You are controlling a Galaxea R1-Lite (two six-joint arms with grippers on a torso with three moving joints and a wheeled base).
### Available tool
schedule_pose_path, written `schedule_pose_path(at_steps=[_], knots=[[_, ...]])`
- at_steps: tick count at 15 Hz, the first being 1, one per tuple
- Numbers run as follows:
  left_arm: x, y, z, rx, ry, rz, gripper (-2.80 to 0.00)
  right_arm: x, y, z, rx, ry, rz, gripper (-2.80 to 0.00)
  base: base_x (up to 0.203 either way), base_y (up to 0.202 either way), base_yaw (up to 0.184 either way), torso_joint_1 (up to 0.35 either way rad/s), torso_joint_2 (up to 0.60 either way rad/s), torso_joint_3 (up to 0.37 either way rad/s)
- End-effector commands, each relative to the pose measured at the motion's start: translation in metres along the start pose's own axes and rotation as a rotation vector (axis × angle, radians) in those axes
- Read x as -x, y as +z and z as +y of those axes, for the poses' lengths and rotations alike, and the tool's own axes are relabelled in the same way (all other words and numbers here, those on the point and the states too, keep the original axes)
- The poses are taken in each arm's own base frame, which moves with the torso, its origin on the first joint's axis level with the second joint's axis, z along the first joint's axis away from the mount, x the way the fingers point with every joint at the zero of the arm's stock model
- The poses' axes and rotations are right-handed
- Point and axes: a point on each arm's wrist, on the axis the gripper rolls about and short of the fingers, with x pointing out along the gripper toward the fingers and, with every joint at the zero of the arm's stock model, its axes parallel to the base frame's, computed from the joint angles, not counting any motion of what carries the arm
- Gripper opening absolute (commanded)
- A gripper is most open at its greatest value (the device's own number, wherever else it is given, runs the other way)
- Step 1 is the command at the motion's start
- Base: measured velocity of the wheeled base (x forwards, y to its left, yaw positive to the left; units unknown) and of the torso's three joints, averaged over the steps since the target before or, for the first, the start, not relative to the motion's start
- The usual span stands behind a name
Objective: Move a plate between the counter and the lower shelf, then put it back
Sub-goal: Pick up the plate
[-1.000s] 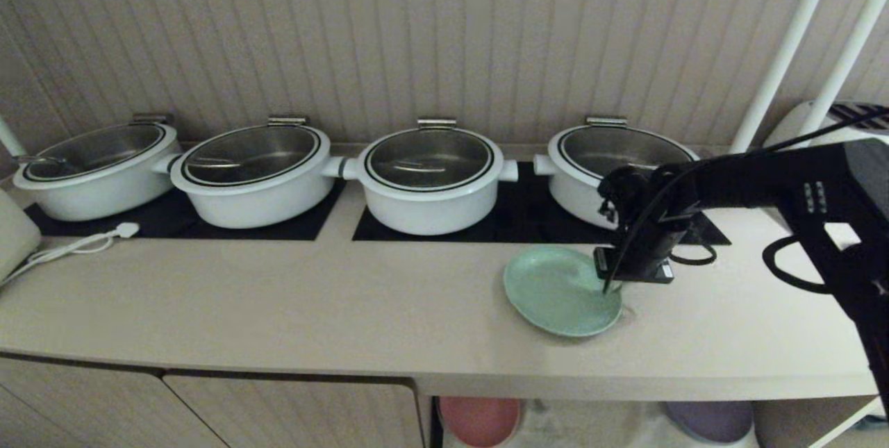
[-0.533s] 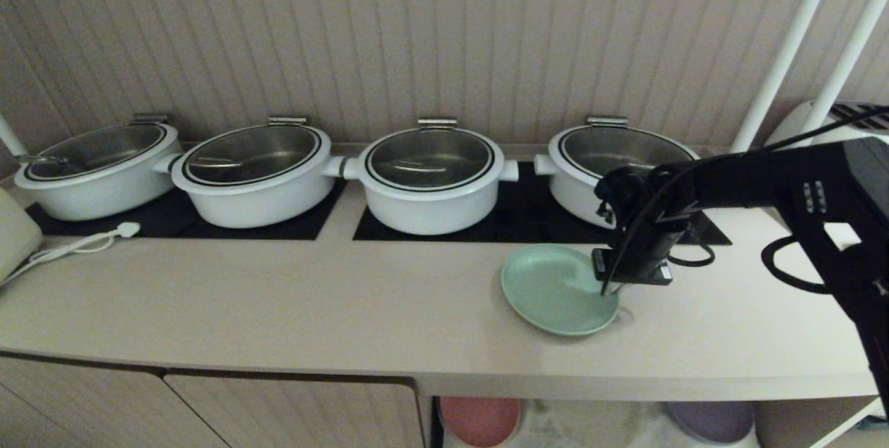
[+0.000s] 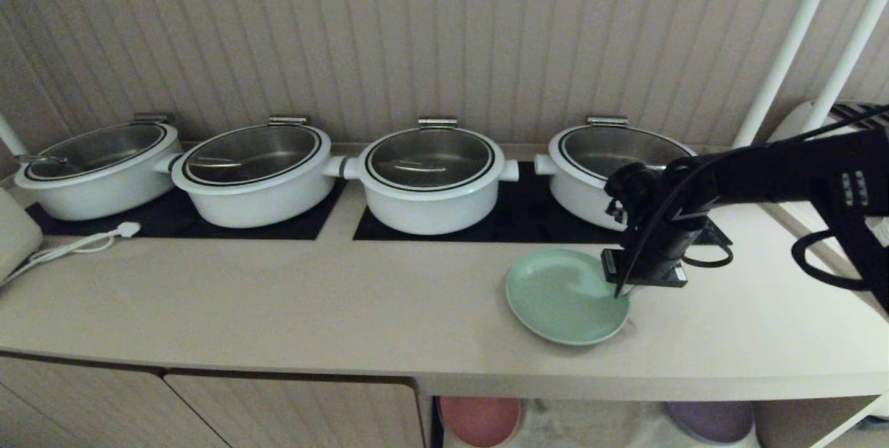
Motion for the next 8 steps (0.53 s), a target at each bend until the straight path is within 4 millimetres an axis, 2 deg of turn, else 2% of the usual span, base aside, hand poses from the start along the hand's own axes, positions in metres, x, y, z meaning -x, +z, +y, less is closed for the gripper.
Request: schedule_pose_path(at_steps=[1, 8], knots=[[0.0, 0.0, 0.0, 0.0, 0.0, -0.001, -2.8, 0.02, -0.003, -0.002, -0.001, 0.009, -0.031, -2.8, 0.0, 0.0, 0.0, 0.0, 0.0, 0.0], [0.0, 0.0, 0.0, 0.0, 0.0, -0.001, -2.8, 0.07, -0.03, -0.015, -0.004, 0.021, -0.074, -2.8, 0.0, 0.0, 0.0, 0.0, 0.0, 0.0]])
